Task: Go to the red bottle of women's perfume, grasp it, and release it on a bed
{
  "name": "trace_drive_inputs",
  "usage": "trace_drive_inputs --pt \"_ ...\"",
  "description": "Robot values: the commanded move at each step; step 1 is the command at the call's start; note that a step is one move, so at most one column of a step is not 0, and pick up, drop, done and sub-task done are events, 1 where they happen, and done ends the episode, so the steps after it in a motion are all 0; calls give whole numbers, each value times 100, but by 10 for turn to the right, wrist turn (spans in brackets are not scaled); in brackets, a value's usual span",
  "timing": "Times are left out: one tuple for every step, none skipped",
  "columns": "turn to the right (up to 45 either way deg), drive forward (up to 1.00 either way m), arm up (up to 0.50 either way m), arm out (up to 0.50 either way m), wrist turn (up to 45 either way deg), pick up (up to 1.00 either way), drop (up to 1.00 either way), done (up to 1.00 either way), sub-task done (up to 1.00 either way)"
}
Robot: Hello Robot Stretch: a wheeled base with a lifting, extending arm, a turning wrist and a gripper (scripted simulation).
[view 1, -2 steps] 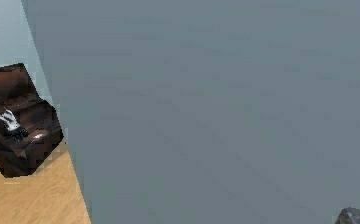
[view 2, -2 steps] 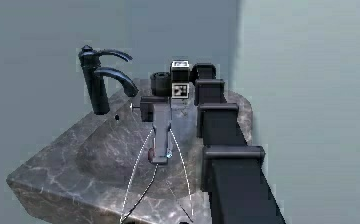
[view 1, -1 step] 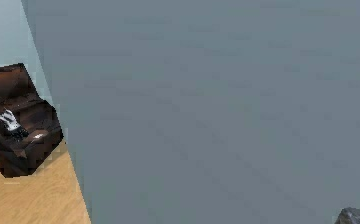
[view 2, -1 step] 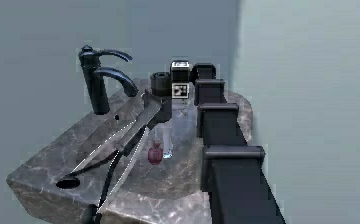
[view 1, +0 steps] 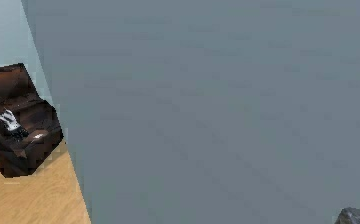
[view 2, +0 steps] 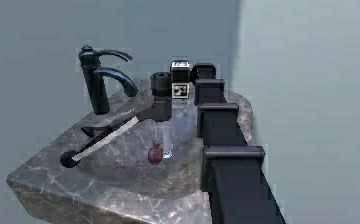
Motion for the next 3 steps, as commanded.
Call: trace_drive_inputs --pt "0 0 0 0 450 0 0 0 0" --pt "0 0 0 0 270 0 0 0 0" --pt "0 0 -22 0 0 0 0 0 0"
